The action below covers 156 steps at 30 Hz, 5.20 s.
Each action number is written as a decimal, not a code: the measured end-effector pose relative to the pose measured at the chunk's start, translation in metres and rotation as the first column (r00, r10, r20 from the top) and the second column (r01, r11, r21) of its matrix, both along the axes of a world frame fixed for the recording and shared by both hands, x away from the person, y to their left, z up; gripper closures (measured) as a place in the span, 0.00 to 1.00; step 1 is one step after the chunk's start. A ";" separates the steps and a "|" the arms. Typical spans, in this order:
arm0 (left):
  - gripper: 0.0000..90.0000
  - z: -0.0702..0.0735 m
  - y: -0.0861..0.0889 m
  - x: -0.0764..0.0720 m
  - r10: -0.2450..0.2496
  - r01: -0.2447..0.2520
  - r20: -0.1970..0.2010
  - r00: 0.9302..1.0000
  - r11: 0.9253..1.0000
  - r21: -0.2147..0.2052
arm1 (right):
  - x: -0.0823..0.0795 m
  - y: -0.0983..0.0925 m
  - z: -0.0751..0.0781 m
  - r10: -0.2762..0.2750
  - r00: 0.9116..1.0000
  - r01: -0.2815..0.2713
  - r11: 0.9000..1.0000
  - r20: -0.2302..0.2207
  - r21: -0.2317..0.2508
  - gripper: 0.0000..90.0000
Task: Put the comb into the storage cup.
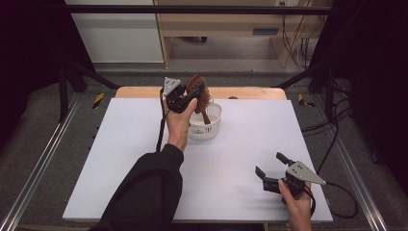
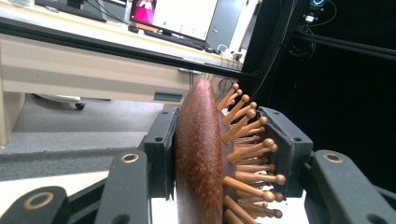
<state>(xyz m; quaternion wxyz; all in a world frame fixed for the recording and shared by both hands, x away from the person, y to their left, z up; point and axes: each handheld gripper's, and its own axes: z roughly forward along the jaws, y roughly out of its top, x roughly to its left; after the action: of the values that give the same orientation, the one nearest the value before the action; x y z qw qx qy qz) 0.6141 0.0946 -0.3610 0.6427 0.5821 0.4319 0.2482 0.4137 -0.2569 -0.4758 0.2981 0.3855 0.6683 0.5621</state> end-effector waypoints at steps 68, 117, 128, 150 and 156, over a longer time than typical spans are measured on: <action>0.53 -0.020 0.055 -0.005 0.006 -0.009 -0.079 0.997 0.999 -0.041 | 0.005 0.003 -0.003 0.005 1.000 -0.005 1.000 -0.018 -0.002 0.05; 0.51 -0.033 0.075 -0.004 0.027 -0.037 -0.119 0.992 0.996 -0.078 | 0.005 0.005 -0.003 0.012 1.000 -0.012 1.000 -0.023 -0.009 0.05; 0.50 -0.035 0.077 -0.002 0.037 -0.049 -0.132 0.991 0.995 -0.088 | 0.005 0.005 -0.004 0.009 1.000 -0.009 1.000 -0.024 -0.012 0.05; 0.48 -0.039 0.077 0.000 0.048 -0.056 -0.150 0.988 0.997 -0.050 | 0.005 0.004 -0.004 0.010 1.000 -0.010 1.000 -0.025 -0.011 0.05; 0.48 -0.040 0.078 0.000 0.050 -0.058 -0.155 0.987 0.997 -0.054 | 0.005 0.004 -0.004 0.010 1.000 -0.010 1.000 -0.026 -0.011 0.05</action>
<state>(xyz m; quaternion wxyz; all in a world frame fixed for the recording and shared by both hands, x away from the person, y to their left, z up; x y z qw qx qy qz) 0.6145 0.1722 -0.4007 0.6173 0.5686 0.5027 0.2074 0.4191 -0.2527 -0.4794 0.2887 0.3878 0.6770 0.5549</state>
